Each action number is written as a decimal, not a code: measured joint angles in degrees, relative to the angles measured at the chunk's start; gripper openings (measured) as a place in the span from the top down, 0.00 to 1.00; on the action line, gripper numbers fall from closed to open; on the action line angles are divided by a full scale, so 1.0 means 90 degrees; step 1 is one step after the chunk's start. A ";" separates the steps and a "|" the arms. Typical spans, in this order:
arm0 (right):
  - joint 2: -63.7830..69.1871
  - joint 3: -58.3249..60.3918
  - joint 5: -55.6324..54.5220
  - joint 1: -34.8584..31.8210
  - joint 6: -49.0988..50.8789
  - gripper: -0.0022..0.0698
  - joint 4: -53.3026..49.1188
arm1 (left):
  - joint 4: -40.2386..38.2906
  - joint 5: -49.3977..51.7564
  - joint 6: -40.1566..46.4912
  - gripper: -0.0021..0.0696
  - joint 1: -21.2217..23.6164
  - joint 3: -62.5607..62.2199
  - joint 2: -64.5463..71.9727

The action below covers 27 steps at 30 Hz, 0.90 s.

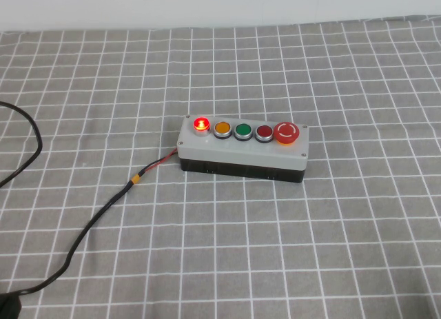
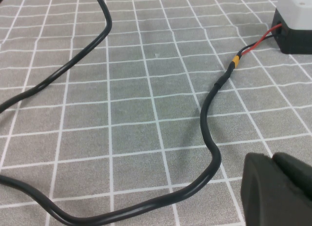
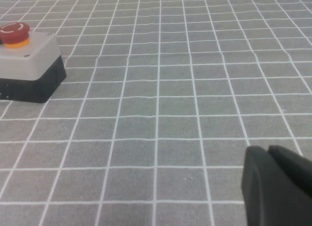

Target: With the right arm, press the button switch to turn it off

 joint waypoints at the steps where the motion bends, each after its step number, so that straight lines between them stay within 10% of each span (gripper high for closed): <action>1: 0.0000 0.0000 0.0000 0.0000 0.0000 0.99 0.0000 | 0.0000 0.0000 0.0000 0.98 0.0000 0.0000 0.0000; 27: 0.0000 0.0000 -0.1567 0.0000 0.0000 0.99 0.0178 | 0.0000 0.0000 0.0000 0.98 0.0000 0.0000 0.0000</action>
